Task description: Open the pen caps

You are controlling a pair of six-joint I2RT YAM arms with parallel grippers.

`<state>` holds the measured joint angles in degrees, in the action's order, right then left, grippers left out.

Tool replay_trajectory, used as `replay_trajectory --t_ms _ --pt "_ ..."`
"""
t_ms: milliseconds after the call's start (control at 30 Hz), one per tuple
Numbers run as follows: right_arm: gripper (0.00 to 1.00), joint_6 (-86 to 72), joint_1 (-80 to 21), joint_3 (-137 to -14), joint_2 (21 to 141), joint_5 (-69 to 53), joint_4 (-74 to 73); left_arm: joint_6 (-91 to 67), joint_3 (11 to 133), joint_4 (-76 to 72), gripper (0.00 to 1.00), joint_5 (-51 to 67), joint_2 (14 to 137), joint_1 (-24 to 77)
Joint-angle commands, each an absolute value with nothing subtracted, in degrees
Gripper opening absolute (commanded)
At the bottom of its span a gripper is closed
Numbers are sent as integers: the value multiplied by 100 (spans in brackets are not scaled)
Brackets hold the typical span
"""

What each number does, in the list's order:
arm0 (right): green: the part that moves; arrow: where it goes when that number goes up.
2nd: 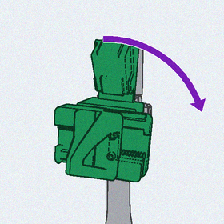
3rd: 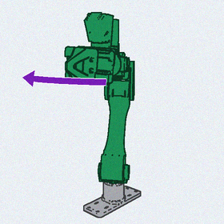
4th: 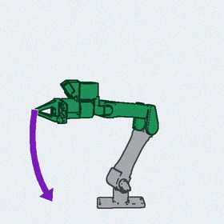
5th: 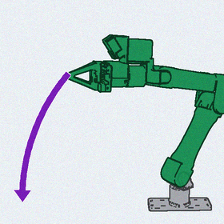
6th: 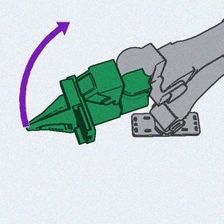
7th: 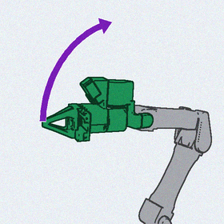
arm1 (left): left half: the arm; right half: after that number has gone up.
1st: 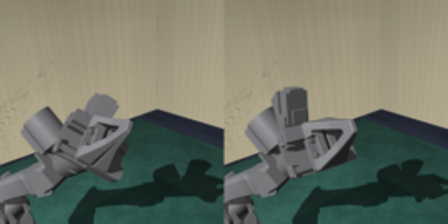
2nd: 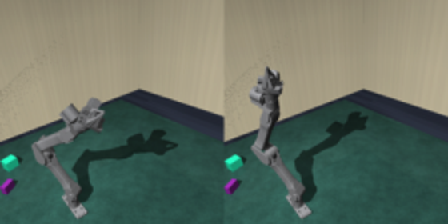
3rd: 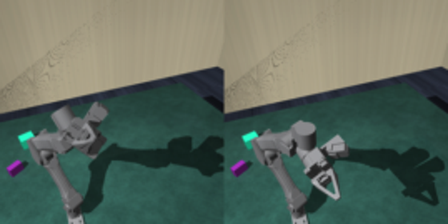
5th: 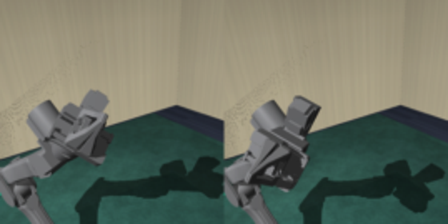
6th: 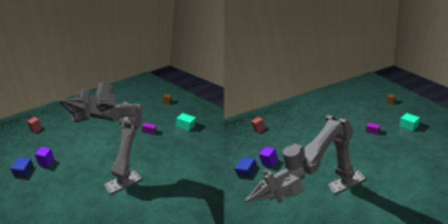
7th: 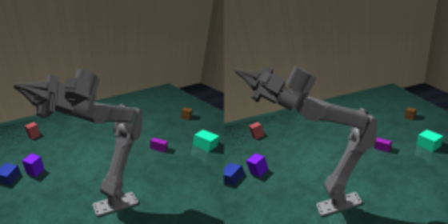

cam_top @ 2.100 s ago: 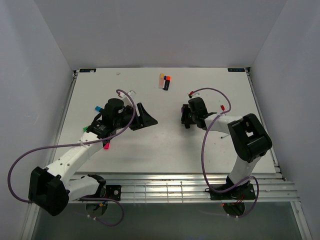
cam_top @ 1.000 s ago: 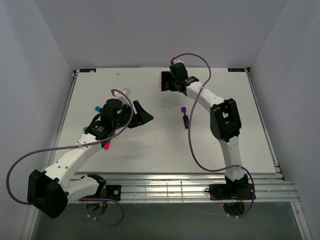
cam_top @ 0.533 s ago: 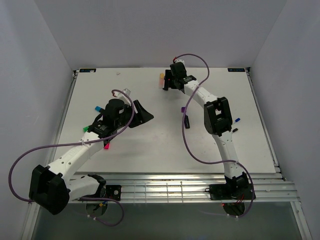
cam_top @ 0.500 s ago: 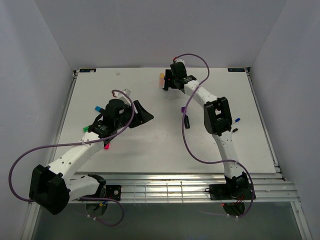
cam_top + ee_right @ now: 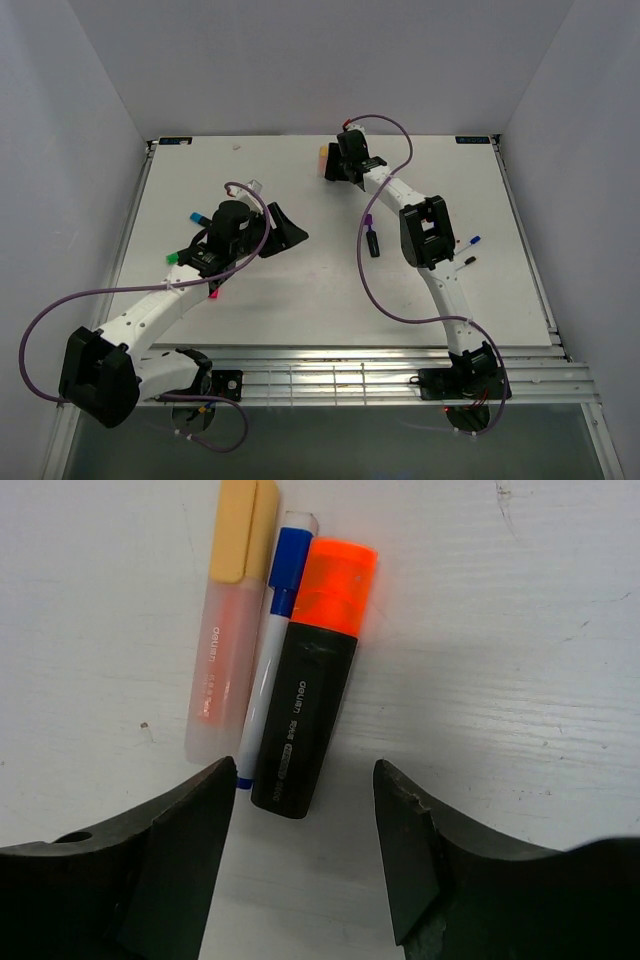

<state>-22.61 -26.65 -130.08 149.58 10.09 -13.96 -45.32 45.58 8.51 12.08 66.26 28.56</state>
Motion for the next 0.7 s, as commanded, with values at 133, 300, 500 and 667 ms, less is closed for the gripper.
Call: replay_trajectory --t_ms 133,300,500,667 --pt "60 -2435 -2681 -13429 15134 1002 -1160 -4553 4500 694 72 1301 6513 2839" --pt "55 -2443 -2689 -13544 15240 1037 -1371 -4553 4474 677 72 1318 6504 2839" --pt "51 -2338 -2707 -13605 15363 1081 -1555 -4579 4412 624 72 1353 6486 2839" --pt "48 -2320 -2725 -13570 15381 1257 -1723 -4588 4359 580 72 1354 6460 2839"
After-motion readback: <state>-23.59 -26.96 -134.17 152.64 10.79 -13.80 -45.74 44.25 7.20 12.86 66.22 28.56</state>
